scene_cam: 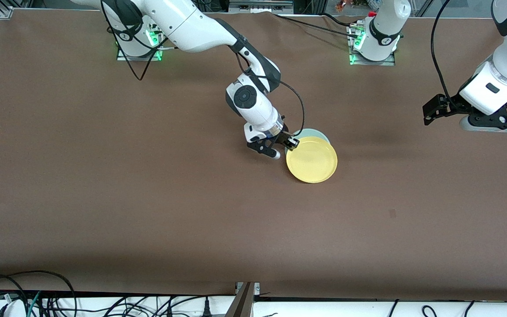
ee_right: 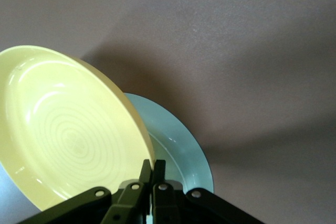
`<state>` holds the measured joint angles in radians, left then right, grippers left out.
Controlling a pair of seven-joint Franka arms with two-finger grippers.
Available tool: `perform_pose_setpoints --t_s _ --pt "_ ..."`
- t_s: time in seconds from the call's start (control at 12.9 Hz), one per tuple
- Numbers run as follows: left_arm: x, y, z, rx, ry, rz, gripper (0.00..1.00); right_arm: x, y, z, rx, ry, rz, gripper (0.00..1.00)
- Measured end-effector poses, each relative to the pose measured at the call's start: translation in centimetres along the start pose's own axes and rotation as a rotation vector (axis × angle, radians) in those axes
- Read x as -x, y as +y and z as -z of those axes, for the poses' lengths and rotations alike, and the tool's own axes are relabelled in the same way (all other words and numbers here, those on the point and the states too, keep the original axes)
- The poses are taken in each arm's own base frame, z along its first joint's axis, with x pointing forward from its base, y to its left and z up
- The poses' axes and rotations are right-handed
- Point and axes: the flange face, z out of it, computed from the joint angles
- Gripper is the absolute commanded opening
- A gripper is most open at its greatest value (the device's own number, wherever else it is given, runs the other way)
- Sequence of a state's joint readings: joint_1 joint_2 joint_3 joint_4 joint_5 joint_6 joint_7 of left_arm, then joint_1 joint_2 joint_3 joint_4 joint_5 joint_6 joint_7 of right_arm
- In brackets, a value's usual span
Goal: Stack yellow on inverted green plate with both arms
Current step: 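Lower the yellow plate onto the green plate with the right gripper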
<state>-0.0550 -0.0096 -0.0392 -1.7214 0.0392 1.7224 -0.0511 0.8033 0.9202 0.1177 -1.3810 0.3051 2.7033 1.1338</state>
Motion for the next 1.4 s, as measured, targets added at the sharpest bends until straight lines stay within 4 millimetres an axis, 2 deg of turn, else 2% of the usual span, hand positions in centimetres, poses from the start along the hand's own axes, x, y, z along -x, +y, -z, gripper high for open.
perform_pose_setpoints --t_s 0.54,1.01,1.4 --pt "0.1 -0.1 -0.1 -0.001 -0.014 0.001 1.00 1.0 -0.4 0.5 0.070 -0.044 0.011 0.00" --pt "0.1 -0.1 -0.1 -0.001 -0.014 0.001 1.00 2.8 -0.2 0.0 0.103 -0.067 0.031 0.00" --pt "0.1 -0.1 -0.1 -0.001 -0.014 0.001 1.00 3.1 0.3 -0.4 0.152 -0.088 0.034 0.00"
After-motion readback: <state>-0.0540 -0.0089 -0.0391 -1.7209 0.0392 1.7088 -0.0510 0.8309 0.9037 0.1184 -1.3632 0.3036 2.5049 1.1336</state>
